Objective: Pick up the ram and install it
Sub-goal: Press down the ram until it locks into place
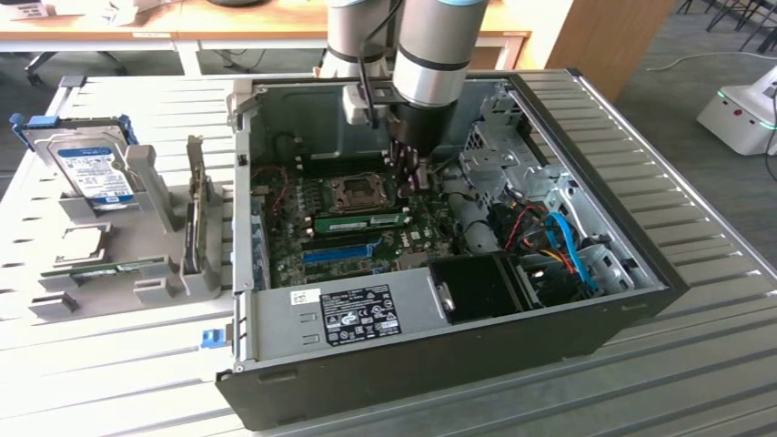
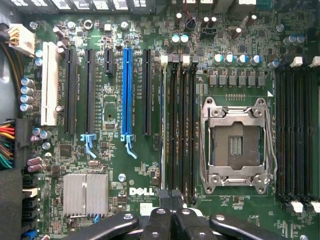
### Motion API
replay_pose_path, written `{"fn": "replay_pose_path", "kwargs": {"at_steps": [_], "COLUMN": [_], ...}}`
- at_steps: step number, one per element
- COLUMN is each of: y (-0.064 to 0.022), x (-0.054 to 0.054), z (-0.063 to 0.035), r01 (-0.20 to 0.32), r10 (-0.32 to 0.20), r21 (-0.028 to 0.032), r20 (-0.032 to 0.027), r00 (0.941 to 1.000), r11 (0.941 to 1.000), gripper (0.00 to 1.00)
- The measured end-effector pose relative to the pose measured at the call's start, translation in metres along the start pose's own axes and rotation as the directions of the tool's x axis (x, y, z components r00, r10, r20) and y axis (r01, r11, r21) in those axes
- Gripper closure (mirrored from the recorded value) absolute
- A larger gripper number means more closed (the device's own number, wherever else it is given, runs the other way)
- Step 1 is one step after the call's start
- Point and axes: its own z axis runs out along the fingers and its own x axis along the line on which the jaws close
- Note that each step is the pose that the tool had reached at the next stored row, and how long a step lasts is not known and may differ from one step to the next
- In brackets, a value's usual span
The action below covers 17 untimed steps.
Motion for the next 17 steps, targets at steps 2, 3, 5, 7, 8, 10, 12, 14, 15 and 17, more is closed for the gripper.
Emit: {"fn": "replay_pose_path", "kwargs": {"at_steps": [2, 3, 5, 7, 8, 10, 12, 14, 15, 17], "y": [0.0015, 0.0025, 0.0052, 0.0082, 0.0099, 0.0136, 0.0174, 0.0216, 0.0237, 0.0277], "x": [0.0, 0.0, 0.0, 0.0, 0.0, 0.0, 0.0, 0.0, 0.0, 0.0], "z": [0.0002, 0.0002, 0.0004, 0.0007, 0.0008, 0.0011, 0.0013, 0.0015, 0.0016, 0.0018], "r01": [0.0, 0.0, 0.0, 0.0, 0.0, 0.0, 0.0, 0.0, 0.0, 0.0], "r10": [0.0, 0.0, 0.0, 0.0, 0.0, 0.0, 0.0, 0.0, 0.0, 0.0], "r21": [-0.0002, -0.0003, -0.0004, -0.0004, -0.0004, -0.0003, -0.0004, -0.0004, -0.0004, -0.0004], "r20": [0.0001, 0.0, 0.0001, 0.0001, 0.0002, 0.0003, 0.0003, 0.0002, 0.0001, 0.0002], "r00": [1.0, 1.0, 1.0, 1.0, 1.0, 1.0, 1.0, 1.0, 1.0, 1.0], "r11": [1.0, 1.0, 1.0, 1.0, 1.0, 1.0, 1.0, 1.0, 1.0, 1.0], "gripper": [0.9, 0.9, 0.9, 0.9, 0.9, 0.9, 0.9, 0.9, 0.9, 0.9]}}
